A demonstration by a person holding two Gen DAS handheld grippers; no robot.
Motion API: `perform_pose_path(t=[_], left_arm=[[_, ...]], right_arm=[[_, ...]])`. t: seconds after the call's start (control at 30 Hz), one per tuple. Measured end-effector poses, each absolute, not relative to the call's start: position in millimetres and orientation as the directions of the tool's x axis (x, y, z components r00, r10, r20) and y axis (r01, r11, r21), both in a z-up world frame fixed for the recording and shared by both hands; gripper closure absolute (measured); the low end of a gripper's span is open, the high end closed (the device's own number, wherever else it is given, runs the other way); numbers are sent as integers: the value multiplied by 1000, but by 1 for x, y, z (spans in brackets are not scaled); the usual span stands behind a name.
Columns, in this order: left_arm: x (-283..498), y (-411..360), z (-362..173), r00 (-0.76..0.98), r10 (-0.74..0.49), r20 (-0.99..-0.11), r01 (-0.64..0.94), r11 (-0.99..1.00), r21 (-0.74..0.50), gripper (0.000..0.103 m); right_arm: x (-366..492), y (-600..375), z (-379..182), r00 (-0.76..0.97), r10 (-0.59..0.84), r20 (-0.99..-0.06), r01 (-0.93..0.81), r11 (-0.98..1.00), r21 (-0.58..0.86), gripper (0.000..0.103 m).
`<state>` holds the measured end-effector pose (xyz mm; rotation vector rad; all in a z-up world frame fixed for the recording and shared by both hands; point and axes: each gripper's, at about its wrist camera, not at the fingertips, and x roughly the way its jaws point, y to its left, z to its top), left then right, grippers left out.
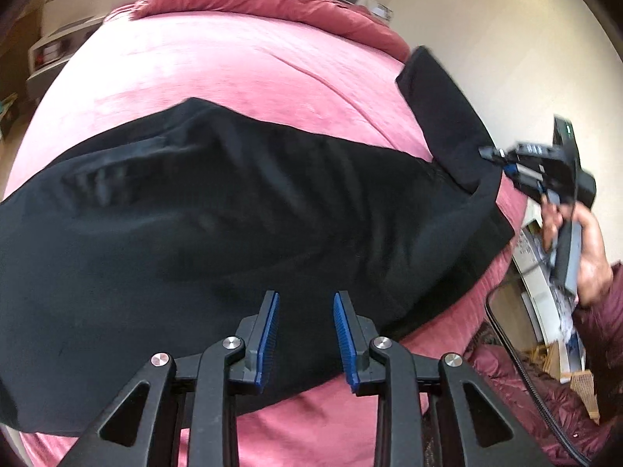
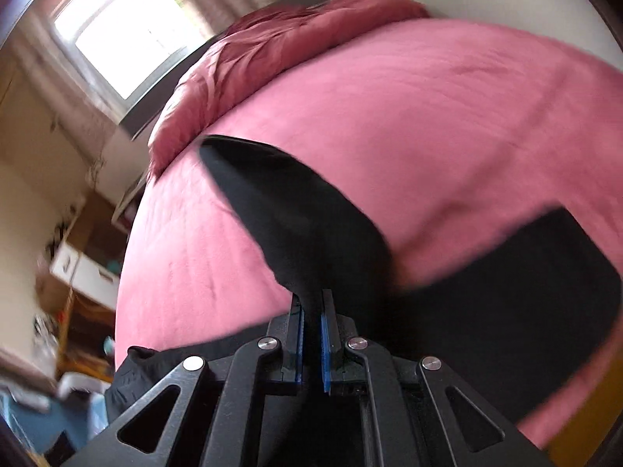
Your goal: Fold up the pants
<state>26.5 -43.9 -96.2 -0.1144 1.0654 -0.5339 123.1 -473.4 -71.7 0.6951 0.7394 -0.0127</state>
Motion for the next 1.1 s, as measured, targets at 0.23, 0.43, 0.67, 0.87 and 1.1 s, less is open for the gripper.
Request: perform_pose_path(t=[0.23,0.43,0.67,0.87,1.1], left_arm=[[26,-75,-104,321,-475,-819,428,844,-322,73],[15,-86,-102,293,-456,-840,480,831,-283,72],[11,-88,-110,270,-442,-855,472,835,-283,71],[12,-92,-113,271,-431,-861,468,840,-274,71],[7,-103,-111,279,-458,-844,518,812,-269,65]], right_arm=[[56,-514,-135,685,232,-690,396,676,621,97],[47,-525,-168,685,290,-668,406,610,681,90],[35,-565,-178,745,232,-626,445,526,725,67],[34,-619,-176,777,122,-618,512,449,732,60],[42,-631,-148,748,74,-660,523,546,654,91]])
